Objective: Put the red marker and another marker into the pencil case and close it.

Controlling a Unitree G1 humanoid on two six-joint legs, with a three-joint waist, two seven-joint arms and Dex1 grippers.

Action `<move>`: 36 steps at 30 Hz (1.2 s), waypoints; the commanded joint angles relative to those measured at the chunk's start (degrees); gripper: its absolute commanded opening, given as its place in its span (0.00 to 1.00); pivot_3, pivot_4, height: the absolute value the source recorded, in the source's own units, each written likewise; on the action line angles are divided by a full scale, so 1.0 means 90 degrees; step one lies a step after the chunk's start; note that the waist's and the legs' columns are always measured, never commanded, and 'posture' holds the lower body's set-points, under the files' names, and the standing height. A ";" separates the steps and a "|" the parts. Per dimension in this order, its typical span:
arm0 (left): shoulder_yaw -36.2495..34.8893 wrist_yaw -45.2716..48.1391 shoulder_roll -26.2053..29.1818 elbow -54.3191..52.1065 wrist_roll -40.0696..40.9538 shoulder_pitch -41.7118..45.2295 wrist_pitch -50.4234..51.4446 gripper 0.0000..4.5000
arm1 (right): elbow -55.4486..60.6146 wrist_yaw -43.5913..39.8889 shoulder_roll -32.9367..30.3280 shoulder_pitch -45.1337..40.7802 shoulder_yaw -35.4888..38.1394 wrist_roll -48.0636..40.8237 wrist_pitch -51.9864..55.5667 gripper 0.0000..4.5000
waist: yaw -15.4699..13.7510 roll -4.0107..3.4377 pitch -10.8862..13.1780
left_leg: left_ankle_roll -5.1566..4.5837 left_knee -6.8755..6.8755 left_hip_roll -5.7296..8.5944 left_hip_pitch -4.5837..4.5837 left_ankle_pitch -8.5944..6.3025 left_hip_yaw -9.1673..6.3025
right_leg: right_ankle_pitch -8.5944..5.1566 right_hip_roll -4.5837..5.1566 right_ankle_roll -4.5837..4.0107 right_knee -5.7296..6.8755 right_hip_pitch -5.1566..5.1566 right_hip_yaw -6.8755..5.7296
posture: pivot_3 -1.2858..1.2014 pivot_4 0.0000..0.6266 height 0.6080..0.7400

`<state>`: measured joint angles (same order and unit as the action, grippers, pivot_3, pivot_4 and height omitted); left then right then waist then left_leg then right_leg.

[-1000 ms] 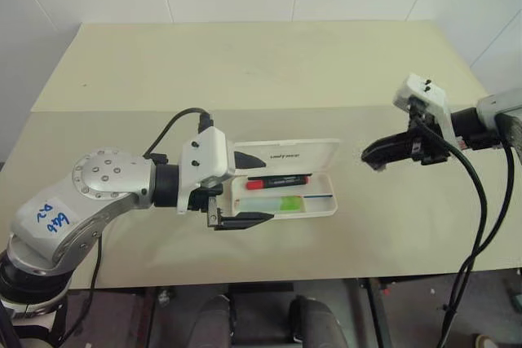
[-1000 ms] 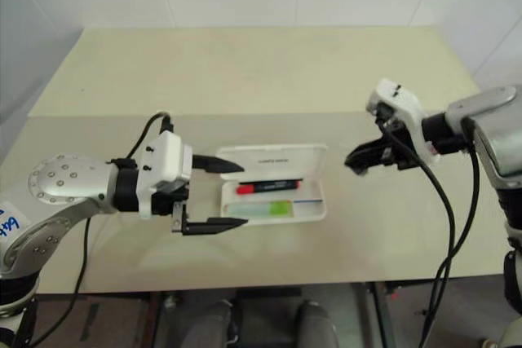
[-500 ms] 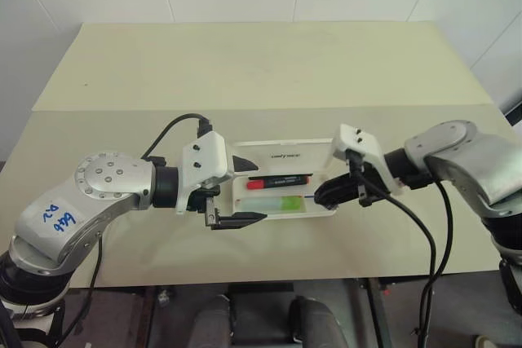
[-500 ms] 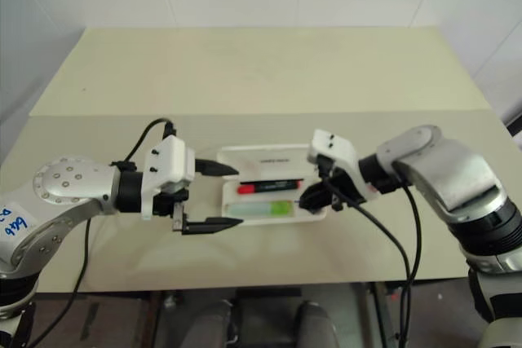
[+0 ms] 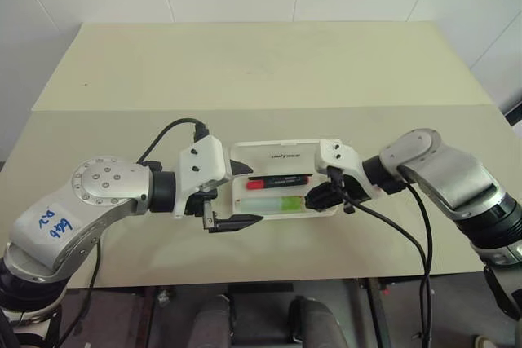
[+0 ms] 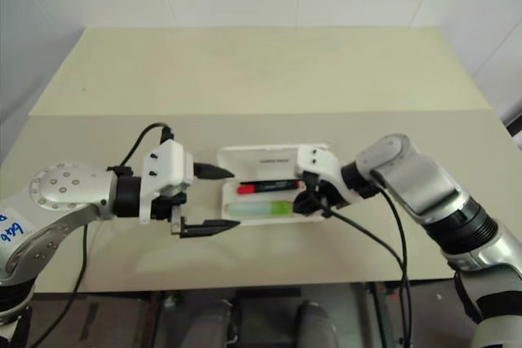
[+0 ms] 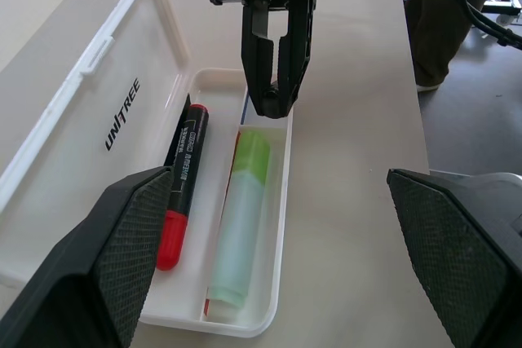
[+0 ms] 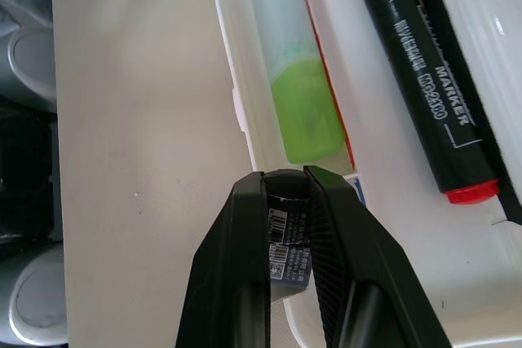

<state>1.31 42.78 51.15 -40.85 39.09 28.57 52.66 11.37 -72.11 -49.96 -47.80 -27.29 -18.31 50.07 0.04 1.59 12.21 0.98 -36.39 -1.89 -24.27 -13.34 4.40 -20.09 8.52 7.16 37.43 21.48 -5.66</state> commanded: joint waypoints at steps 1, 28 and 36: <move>-0.0229 -0.0046 0.0095 -0.0251 0.0073 -0.0024 0.0017 1.00 | 0.0049 -0.0186 -0.0014 -0.0050 -0.0007 0.0148 -0.0234 0.08 | 0.0000 0.0000 0.0000 | 0.0000 0.0001 0.0000 0.0000 0.0000 0.0000 | 0.0000 0.0000 0.0000 0.0000 0.0000 0.0000 | 0.52 0.24 1.00; -0.2287 0.0502 0.0897 0.0793 0.0616 0.0262 -0.0391 1.00 | -0.0673 -0.1340 -0.1068 0.1173 0.4339 -0.2524 0.0012 0.99 | -0.0007 0.0000 0.0000 | -0.0005 -0.0003 0.0001 0.0006 -0.0003 -0.0014 | 0.0000 0.0001 0.0000 -0.0009 -0.0022 -0.0017 | 0.52 0.24 1.00; -0.0429 0.0824 0.0262 0.4678 -0.1300 0.2402 -0.1952 1.00 | -0.0427 -0.0835 -0.0717 0.0754 0.4153 -0.2635 -0.0181 0.99 | -0.0036 -0.0007 -0.0004 | -0.0001 -0.0006 0.0002 0.0005 -0.0001 -0.0006 | -0.0002 -0.0004 -0.0002 0.0006 -0.0008 -0.0012 | 0.52 0.24 1.00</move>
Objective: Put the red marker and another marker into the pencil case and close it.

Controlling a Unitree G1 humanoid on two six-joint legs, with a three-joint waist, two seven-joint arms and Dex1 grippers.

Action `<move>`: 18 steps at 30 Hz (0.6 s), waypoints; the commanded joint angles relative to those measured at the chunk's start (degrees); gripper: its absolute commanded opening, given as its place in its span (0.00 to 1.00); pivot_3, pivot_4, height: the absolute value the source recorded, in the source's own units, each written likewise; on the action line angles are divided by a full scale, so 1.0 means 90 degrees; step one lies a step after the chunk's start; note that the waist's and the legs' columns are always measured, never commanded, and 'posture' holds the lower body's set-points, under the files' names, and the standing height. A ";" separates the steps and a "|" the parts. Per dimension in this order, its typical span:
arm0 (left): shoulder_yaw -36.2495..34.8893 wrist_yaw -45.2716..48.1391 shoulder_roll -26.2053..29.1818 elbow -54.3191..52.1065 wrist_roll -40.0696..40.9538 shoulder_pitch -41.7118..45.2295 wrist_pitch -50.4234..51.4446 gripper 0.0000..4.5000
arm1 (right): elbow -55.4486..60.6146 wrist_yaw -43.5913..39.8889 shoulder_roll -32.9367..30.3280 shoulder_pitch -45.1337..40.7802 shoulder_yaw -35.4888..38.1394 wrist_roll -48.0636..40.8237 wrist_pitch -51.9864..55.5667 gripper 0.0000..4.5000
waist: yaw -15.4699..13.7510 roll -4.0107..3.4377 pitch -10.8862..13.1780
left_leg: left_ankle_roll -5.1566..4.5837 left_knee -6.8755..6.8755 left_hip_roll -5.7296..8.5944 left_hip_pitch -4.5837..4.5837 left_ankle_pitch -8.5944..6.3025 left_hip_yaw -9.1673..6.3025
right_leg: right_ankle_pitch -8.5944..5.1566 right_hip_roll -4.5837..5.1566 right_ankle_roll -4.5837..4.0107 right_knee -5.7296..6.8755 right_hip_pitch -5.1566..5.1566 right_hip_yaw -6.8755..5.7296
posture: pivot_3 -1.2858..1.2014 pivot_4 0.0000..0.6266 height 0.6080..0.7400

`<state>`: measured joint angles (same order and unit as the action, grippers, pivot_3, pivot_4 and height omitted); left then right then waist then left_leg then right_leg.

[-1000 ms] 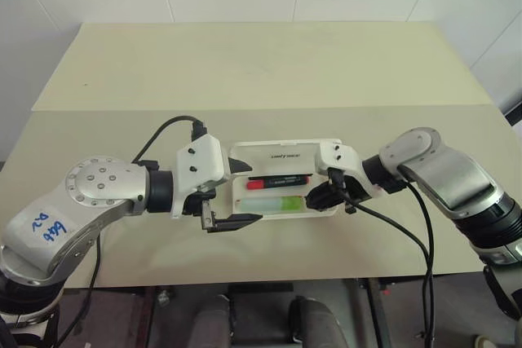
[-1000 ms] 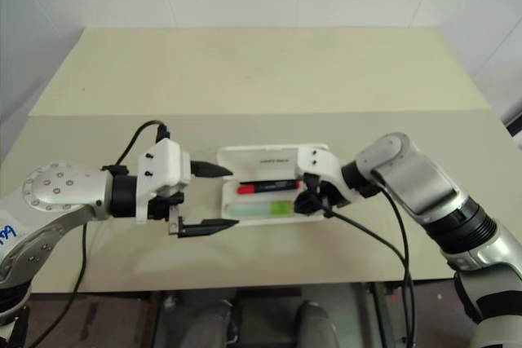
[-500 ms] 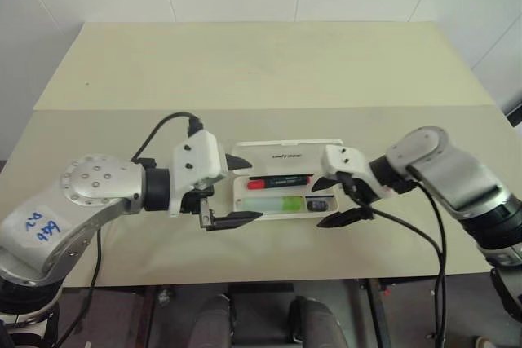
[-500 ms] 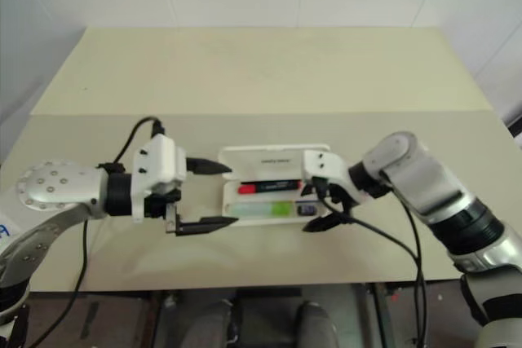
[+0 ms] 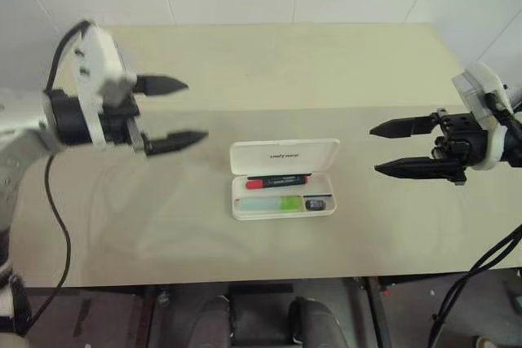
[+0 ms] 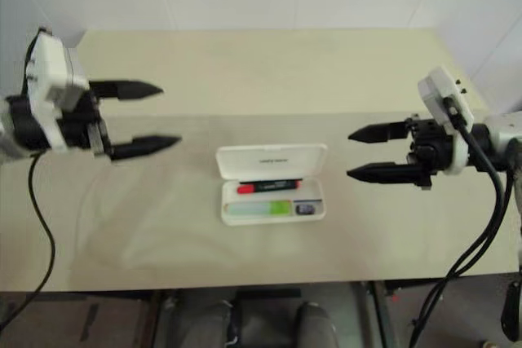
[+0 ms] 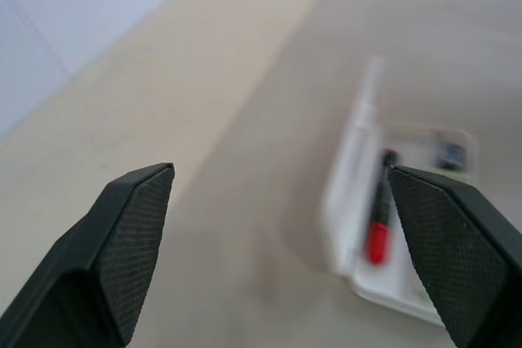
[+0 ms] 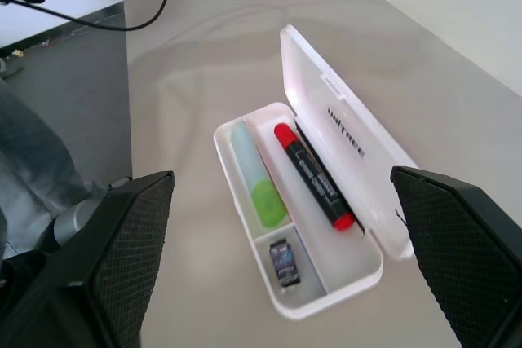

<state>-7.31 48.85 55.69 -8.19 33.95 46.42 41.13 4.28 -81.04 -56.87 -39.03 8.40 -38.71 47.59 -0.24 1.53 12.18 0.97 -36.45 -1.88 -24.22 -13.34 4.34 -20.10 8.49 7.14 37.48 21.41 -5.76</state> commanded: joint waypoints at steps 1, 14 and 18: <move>0.0748 0.0283 -0.0387 0.1468 -0.0964 0.0596 -0.0917 1.00 | 0.0507 0.0209 0.0082 -0.0249 0.0207 -0.0511 0.0211 0.99 | -0.0015 0.0000 0.0000 | -0.0001 0.0002 0.0002 -0.0005 -0.0001 0.0003 | 0.0001 0.0000 0.0003 -0.0004 0.0001 0.0001 | 0.52 0.24 1.00; 0.1569 0.1188 -0.2355 0.4745 -0.2156 0.1874 -0.2517 0.33 | 0.1531 0.1133 0.0043 -0.0429 0.0492 -0.1527 0.0766 1.00 | -0.0078 0.0015 0.0006 | -0.0008 -0.0030 -0.0002 -0.0023 -0.0006 0.0006 | 0.0002 0.0001 0.0006 0.0004 0.0010 -0.0003 | 0.52 0.24 1.00; 0.1494 0.1305 -0.2546 0.4988 -0.2267 0.1914 -0.2695 0.03 | 0.1601 0.1415 -0.0068 -0.0421 0.0470 -0.1652 0.0950 1.00 | -0.0082 0.0015 0.0006 | -0.0008 -0.0029 -0.0002 -0.0028 -0.0006 0.0005 | 0.0002 0.0001 0.0006 0.0002 0.0013 -0.0006 | 0.52 0.24 1.00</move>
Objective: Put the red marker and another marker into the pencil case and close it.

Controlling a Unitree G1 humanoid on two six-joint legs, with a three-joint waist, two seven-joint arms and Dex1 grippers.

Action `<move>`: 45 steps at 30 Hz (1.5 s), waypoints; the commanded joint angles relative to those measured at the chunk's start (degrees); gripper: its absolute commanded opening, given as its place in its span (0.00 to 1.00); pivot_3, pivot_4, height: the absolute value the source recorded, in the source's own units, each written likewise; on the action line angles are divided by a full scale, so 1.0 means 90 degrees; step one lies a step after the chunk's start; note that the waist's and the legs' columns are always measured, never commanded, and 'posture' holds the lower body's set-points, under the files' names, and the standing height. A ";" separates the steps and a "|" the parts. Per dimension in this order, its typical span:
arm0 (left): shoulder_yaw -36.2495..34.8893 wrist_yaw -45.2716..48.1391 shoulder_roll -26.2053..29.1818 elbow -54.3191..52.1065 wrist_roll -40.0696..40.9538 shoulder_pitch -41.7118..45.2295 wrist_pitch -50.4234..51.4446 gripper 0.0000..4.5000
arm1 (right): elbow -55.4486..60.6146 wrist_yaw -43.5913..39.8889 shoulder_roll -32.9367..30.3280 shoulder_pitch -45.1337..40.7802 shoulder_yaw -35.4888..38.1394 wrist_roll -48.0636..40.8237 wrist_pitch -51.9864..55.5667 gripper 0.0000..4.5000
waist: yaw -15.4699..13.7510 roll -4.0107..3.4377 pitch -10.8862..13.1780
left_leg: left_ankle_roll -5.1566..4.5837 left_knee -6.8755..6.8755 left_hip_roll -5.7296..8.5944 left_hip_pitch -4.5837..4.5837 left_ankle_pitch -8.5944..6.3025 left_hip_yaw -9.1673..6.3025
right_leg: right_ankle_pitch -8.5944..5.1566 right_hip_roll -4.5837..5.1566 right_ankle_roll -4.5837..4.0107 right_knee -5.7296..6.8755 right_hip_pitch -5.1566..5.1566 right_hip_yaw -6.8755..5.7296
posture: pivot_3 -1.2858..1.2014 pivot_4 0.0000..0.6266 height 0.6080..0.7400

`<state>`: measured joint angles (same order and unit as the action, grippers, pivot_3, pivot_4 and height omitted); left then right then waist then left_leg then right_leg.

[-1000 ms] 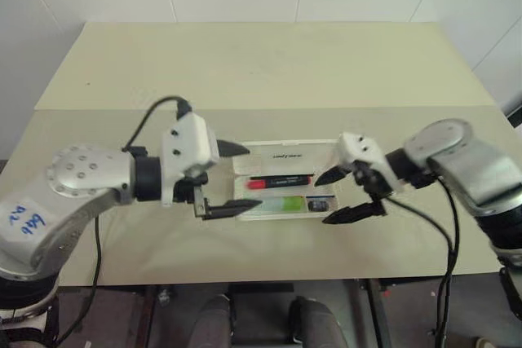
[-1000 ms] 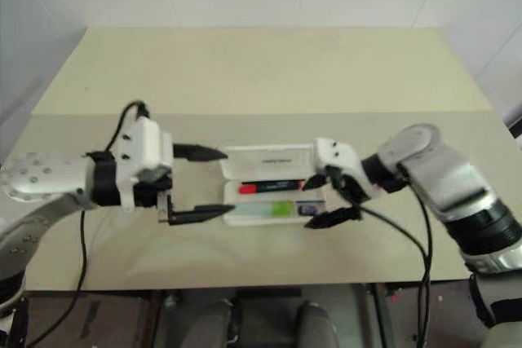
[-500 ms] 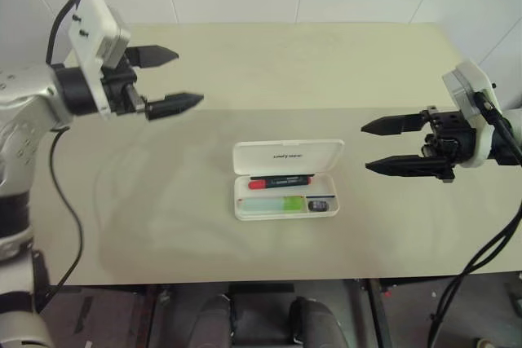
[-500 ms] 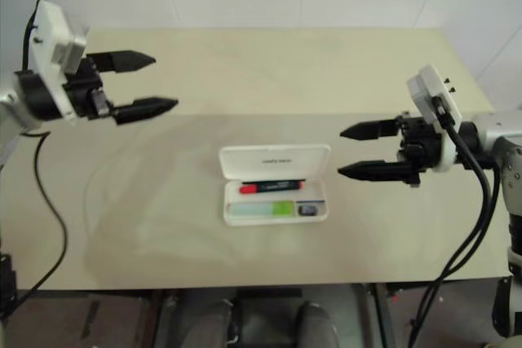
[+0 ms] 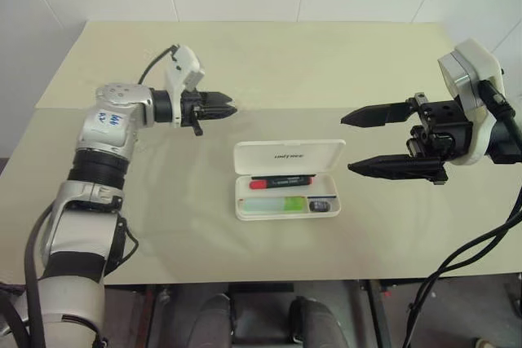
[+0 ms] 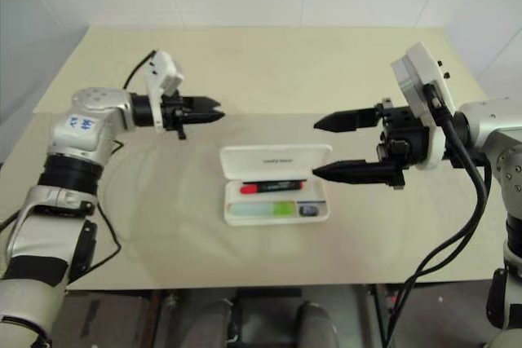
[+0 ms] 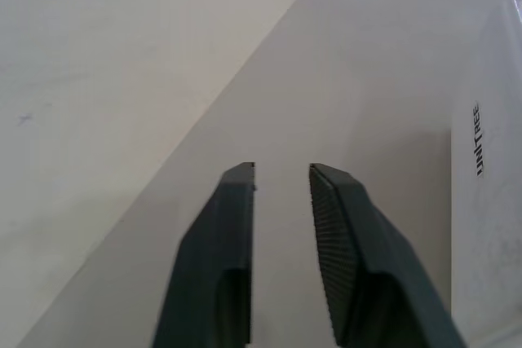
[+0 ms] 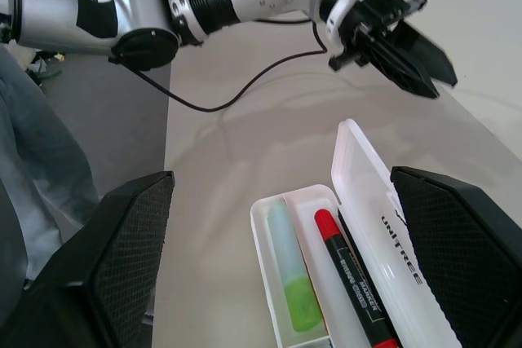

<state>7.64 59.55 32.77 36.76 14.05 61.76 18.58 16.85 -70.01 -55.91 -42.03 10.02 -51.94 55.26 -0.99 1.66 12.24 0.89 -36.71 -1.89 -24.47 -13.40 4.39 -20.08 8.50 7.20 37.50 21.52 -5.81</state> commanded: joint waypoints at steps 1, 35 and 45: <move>-0.0185 0.0152 -0.0013 0.0012 -0.0072 0.0210 -0.0208 0.00 | 0.0180 0.0289 -0.0206 -0.0106 0.0249 -0.0137 0.0128 1.00 | 0.0001 0.0000 0.0000 | 0.0000 -0.0002 0.0000 0.0000 0.0000 0.0000 | 0.0000 0.0000 0.0000 0.0002 0.0000 0.0000 | 0.52 0.24 1.00; 0.0719 0.0467 0.0282 -0.4720 -0.0426 -0.2673 0.1004 0.00 | -0.0457 0.0304 -0.0610 -0.0219 -0.0350 0.1135 -0.0416 1.00 | -0.0022 -0.0003 -0.0002 | -0.0005 -0.0022 -0.0003 -0.0003 -0.0003 -0.0010 | 0.0000 0.0002 -0.0001 0.0012 -0.0004 0.0001 | 0.52 0.24 1.00; 0.1171 -0.0749 -0.0100 -0.4811 -0.1209 -0.3367 0.0862 0.00 | -0.0435 0.0277 -0.0530 -0.0306 -0.0609 0.1287 -0.0463 1.00 | -0.0051 -0.0022 -0.0021 | -0.0017 -0.0040 -0.0001 0.0025 -0.0015 -0.0017 | 0.0000 0.0008 -0.0001 -0.0010 -0.0044 -0.0003 | 0.52 0.24 1.00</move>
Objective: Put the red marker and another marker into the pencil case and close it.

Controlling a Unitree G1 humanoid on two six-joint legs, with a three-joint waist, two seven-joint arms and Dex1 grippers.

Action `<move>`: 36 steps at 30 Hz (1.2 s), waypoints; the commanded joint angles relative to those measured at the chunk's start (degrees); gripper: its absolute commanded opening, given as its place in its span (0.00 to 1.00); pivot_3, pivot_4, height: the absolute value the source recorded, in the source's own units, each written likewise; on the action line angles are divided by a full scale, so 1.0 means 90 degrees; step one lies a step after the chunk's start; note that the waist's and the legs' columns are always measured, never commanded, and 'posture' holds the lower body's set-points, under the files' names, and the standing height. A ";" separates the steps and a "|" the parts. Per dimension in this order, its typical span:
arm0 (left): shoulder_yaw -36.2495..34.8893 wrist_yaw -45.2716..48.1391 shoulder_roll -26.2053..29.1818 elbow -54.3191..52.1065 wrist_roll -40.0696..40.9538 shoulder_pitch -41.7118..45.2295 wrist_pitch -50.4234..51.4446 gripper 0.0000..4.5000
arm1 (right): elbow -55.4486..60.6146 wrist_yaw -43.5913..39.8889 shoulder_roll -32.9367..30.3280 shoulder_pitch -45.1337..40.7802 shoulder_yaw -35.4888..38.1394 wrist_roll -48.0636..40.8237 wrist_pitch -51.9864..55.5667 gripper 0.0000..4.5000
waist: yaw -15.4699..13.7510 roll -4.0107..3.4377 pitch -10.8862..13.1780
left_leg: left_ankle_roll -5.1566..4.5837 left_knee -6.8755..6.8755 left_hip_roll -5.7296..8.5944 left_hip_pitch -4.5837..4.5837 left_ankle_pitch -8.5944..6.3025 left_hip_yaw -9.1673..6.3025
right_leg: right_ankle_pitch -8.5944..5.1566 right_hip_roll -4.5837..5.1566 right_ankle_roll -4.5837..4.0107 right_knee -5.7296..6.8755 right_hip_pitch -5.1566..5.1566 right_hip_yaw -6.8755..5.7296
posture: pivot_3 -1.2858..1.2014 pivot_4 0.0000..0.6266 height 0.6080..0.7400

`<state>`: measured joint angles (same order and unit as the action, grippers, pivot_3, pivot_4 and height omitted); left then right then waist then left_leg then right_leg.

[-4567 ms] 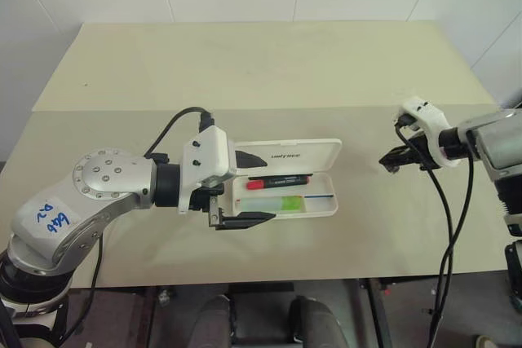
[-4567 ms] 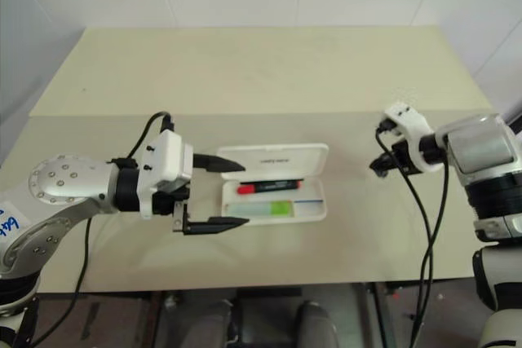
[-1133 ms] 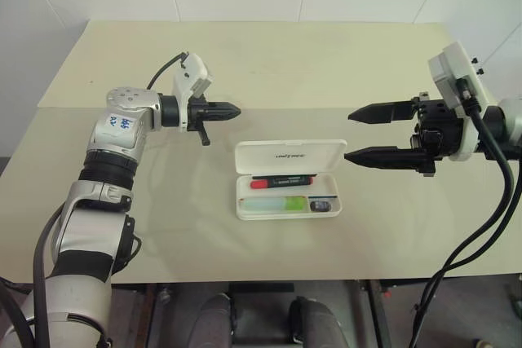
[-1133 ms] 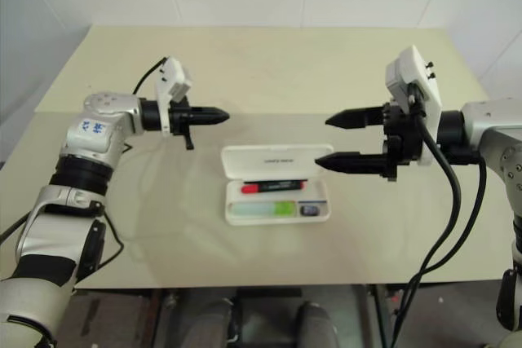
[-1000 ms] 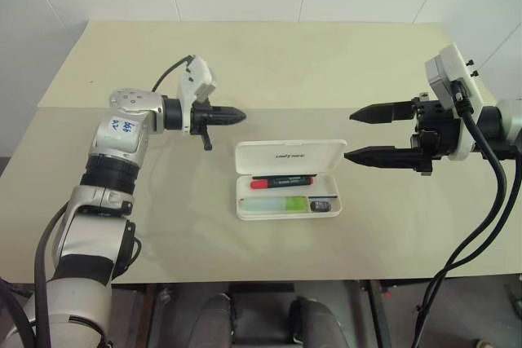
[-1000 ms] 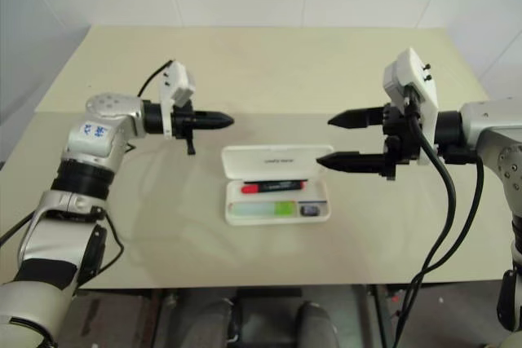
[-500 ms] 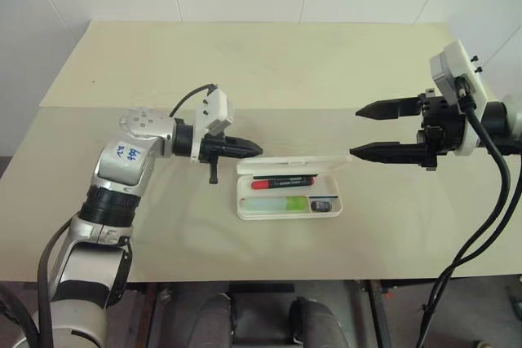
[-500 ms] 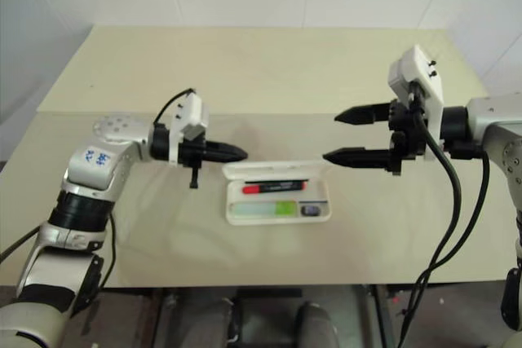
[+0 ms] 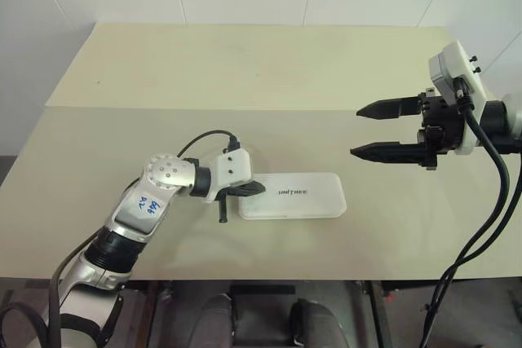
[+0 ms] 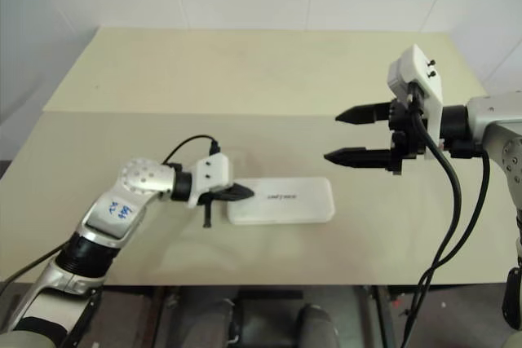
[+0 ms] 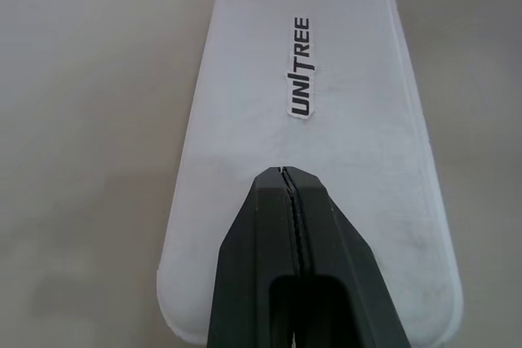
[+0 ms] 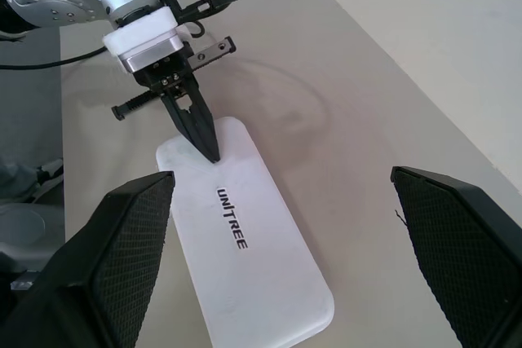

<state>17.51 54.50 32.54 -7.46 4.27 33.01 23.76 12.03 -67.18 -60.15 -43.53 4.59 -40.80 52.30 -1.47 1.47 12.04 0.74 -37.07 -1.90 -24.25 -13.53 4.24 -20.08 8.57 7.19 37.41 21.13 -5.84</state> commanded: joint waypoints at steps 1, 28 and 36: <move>-0.0067 -0.0215 -0.0126 0.0035 0.0020 -0.0145 0.0371 0.00 | 0.0082 -0.0061 -0.0030 -0.0168 -0.0031 0.0057 -0.0145 1.00 | 0.0008 0.0000 0.0000 | -0.0001 -0.0005 -0.0001 0.0000 -0.0001 -0.0003 | 0.0000 -0.0001 0.0000 0.0002 -0.0001 0.0000 | 0.52 0.24 1.00; -0.8208 -0.1277 0.1954 0.0974 0.2384 -0.3768 0.1581 1.00 | -0.4315 -0.0905 0.0320 -0.0303 -0.0465 0.1779 -0.2040 1.00 | 0.0196 0.0004 0.0004 | 0.0007 0.0018 -0.0022 -0.0004 -0.0035 0.0037 | -0.0004 -0.0002 -0.0005 -0.0010 0.0039 0.0019 | 0.52 0.24 1.00; -0.8394 -0.3160 0.2043 0.2595 0.1894 -0.3165 0.0666 1.00 | -0.5231 -0.0683 0.0556 -0.0638 -0.0317 0.2177 -0.2488 1.00 | 0.0319 0.0006 0.0003 | 0.0010 0.0015 -0.0036 0.0004 -0.0043 0.0062 | -0.0004 -0.0003 -0.0006 0.0000 0.0046 0.0029 | 0.52 0.24 1.00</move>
<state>-57.00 27.41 49.54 15.10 21.79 4.02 32.04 -37.47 -71.47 -54.84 -48.94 0.47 -20.77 30.85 1.40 1.52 12.07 0.84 -36.92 -2.24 -24.21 -13.92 4.80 -20.11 8.54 7.13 37.44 21.55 -5.57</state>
